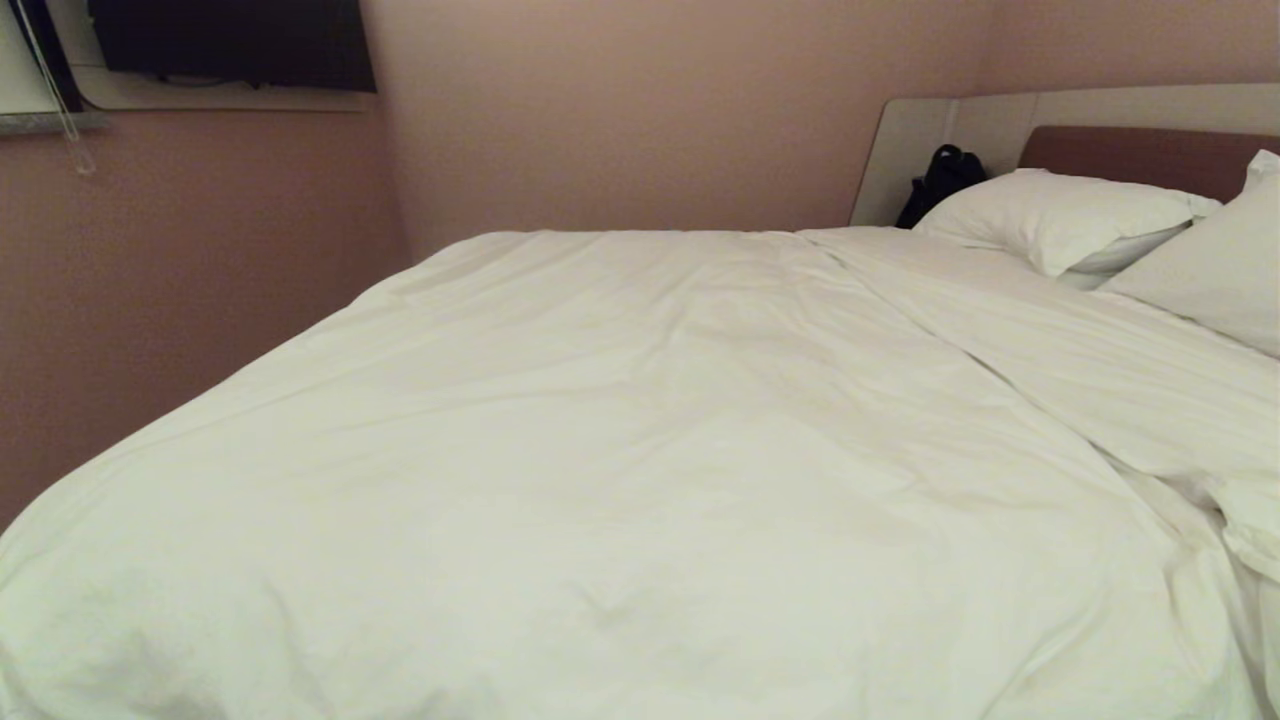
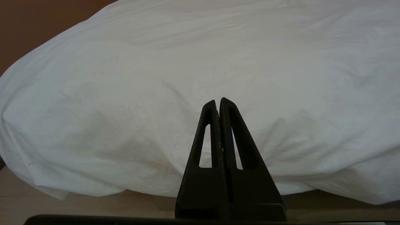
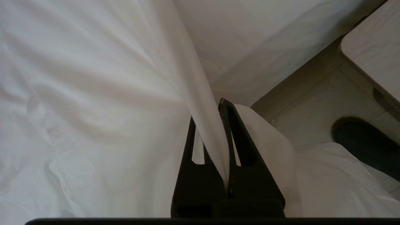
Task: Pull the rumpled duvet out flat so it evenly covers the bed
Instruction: Flatten the corners of the folded blanket
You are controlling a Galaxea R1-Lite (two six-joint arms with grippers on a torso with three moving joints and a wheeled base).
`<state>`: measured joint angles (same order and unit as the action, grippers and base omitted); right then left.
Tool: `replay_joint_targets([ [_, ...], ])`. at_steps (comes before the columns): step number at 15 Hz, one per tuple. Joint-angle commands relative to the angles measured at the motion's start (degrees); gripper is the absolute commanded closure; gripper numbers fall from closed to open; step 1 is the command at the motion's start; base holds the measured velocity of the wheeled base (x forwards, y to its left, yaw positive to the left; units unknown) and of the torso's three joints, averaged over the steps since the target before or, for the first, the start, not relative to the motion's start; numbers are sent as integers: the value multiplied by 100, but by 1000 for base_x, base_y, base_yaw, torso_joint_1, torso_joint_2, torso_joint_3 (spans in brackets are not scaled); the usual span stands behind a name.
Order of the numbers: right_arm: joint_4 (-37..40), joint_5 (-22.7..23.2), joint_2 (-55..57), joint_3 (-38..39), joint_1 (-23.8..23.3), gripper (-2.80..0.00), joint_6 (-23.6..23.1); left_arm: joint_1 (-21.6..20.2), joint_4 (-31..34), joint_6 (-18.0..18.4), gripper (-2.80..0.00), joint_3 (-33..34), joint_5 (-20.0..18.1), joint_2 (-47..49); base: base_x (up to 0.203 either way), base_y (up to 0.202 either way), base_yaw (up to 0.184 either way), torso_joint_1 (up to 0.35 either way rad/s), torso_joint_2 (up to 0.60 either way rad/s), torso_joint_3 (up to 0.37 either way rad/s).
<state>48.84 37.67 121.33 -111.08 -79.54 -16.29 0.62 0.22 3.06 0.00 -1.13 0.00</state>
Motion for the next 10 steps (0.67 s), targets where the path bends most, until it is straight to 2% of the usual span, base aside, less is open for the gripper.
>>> replay_joint_targets([
  [1,30,30,66,-1,44,0,-15,-1,-4,2,0,0,-1,0,0,0,0,0,0,0],
  [7,126,4,136,95,404,0,-76,-1,4,2,0,0,-1,0,0,0,0,0,0,0],
  [8,147,-5,134,87,413,-280,-79,-1,4,2,0,0,-1,0,0,0,0,0,0,0],
  [10,290,-4,78,87,413,-280,-258,-1,4,2,0,0,-1,0,0,0,0,0,0,0],
])
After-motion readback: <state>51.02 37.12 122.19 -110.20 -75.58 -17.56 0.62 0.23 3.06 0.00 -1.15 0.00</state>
